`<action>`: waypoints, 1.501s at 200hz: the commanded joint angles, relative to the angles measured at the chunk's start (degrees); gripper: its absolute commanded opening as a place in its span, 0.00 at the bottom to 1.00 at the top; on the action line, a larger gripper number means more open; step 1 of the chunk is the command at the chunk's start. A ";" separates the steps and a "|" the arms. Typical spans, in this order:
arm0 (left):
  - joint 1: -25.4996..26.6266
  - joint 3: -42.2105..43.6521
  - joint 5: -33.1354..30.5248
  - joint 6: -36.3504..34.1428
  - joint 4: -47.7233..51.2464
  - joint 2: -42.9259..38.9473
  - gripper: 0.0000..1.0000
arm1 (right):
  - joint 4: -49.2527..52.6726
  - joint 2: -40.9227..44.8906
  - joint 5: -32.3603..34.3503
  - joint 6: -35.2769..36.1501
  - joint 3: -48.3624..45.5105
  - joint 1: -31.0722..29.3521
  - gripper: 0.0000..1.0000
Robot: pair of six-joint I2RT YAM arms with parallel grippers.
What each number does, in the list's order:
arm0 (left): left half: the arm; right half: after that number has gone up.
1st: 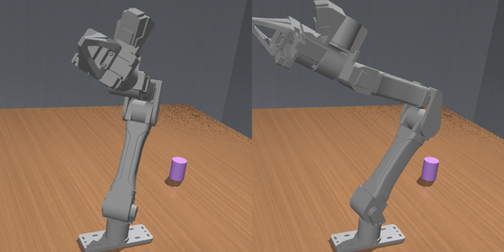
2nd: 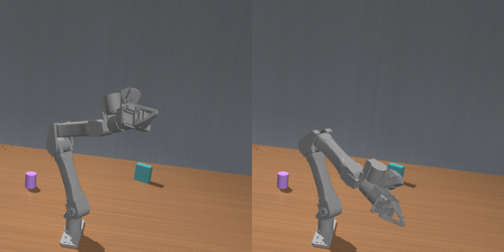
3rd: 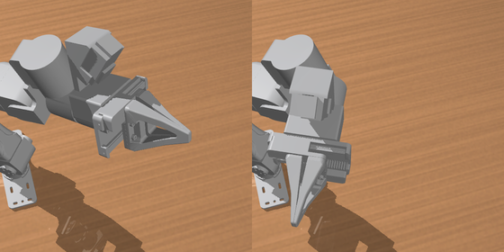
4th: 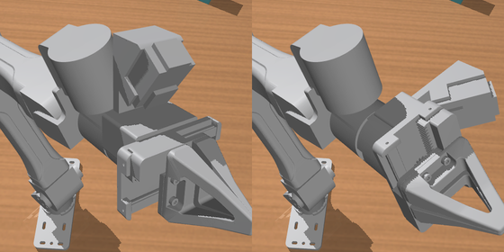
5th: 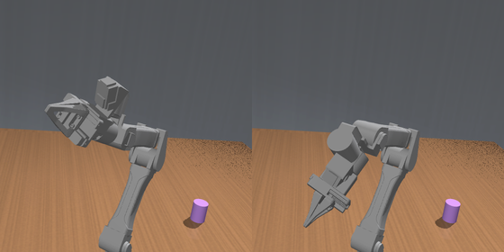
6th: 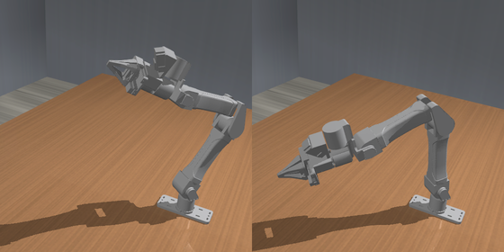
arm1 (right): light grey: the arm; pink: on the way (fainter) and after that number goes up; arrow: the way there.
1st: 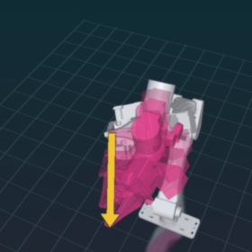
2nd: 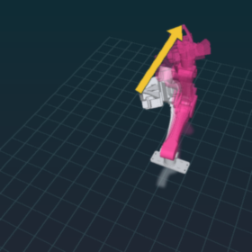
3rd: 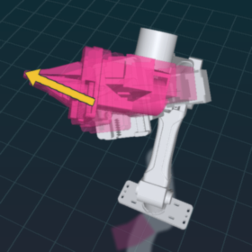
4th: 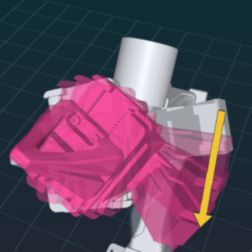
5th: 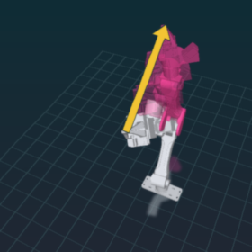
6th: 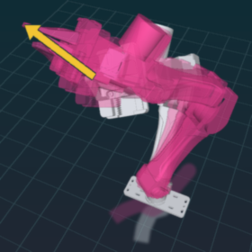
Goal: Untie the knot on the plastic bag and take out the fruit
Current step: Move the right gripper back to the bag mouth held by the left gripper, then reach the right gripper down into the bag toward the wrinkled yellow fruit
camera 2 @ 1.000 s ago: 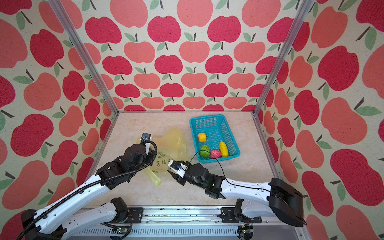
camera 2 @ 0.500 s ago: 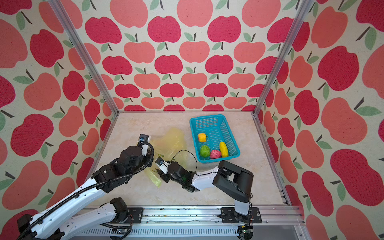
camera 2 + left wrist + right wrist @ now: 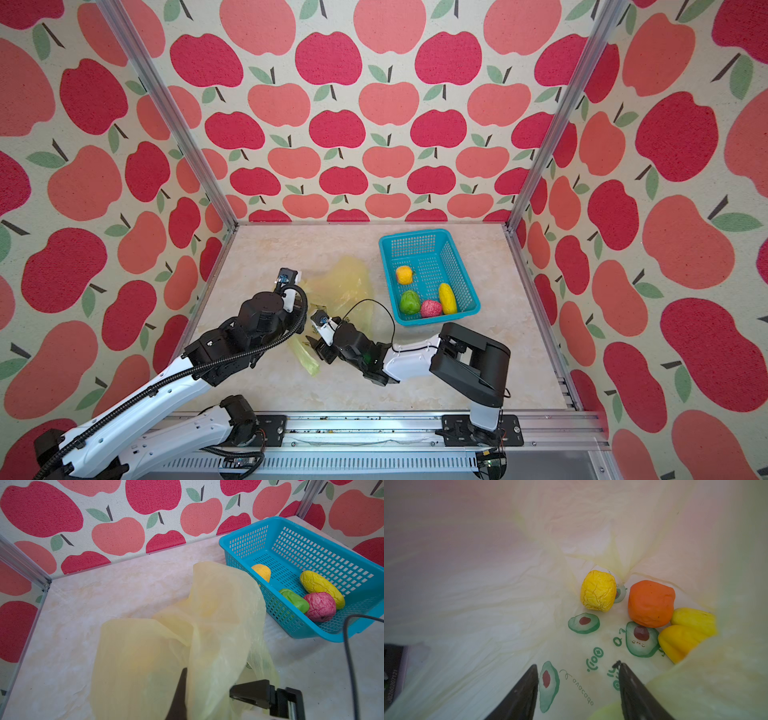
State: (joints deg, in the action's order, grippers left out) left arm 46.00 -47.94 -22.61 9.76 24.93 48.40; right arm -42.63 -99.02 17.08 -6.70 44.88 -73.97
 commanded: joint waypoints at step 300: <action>-0.02 -0.31 0.53 0.96 -0.59 0.63 0.00 | 20.78 -11.83 6.61 -14.87 20.57 -5.80 0.48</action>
State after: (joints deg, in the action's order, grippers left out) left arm 46.00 -47.94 -22.46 9.78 24.34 49.17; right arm -24.77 -109.19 22.50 -21.34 61.93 -79.77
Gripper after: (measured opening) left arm 0.046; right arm 0.475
